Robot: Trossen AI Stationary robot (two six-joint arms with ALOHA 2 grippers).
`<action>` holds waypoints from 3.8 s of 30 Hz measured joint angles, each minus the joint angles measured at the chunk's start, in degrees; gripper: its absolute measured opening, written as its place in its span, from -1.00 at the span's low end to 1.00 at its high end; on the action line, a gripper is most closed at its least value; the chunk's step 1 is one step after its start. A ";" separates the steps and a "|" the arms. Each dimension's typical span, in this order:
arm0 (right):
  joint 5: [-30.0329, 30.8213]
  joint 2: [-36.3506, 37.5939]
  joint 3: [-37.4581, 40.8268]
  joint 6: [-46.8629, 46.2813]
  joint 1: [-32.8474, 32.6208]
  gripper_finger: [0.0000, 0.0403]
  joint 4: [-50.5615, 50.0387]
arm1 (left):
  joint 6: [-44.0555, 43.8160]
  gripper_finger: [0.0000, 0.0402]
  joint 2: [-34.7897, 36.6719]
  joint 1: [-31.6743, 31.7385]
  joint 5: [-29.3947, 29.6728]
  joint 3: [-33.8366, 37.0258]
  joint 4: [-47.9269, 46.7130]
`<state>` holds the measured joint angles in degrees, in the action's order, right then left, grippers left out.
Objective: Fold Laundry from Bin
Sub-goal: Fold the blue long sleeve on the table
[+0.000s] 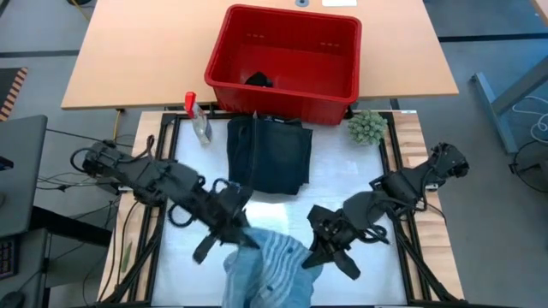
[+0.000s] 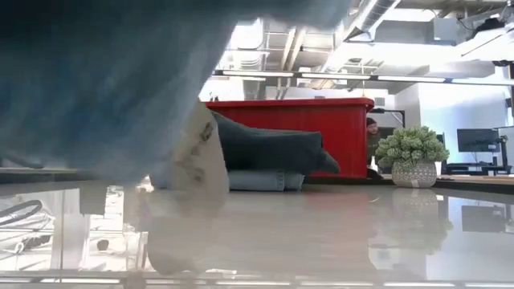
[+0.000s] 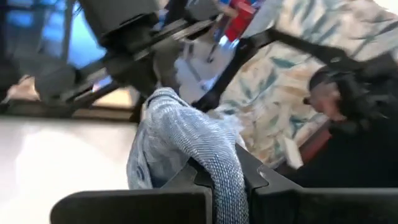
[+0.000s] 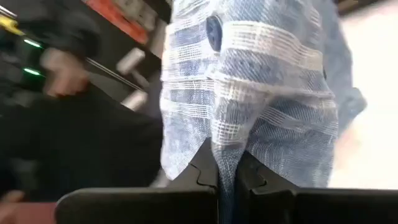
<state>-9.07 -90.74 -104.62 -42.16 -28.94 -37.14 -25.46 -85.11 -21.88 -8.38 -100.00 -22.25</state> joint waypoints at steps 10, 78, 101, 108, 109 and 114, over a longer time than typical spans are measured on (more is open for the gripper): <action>10.09 0.00 5.81 11.54 13.04 -0.84 -20.14 | 14.62 -1.00 0.08 19.18 -8.74 12.05 -11.20; 34.64 -14.82 30.88 -7.74 8.81 0.40 30.94 | 31.83 -0.72 5.10 -0.35 14.78 46.87 -11.10; 37.13 -10.23 30.88 -7.13 4.28 0.40 20.00 | -10.78 0.08 29.69 8.69 6.66 55.48 -9.44; 36.14 -9.41 30.93 -12.38 3.30 0.40 10.56 | -35.08 0.08 33.59 17.45 -5.03 78.39 23.91; 36.14 -9.31 30.93 -13.56 3.05 0.40 9.93 | -35.64 0.08 33.14 17.50 -3.70 79.77 27.92; 36.07 -7.71 30.93 -19.58 -0.13 0.40 3.90 | -32.09 0.12 29.65 17.43 3.90 81.01 30.79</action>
<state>27.00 -98.45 -73.69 -61.74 -29.07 -33.24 -57.55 -55.46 -4.45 -4.49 -18.98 8.55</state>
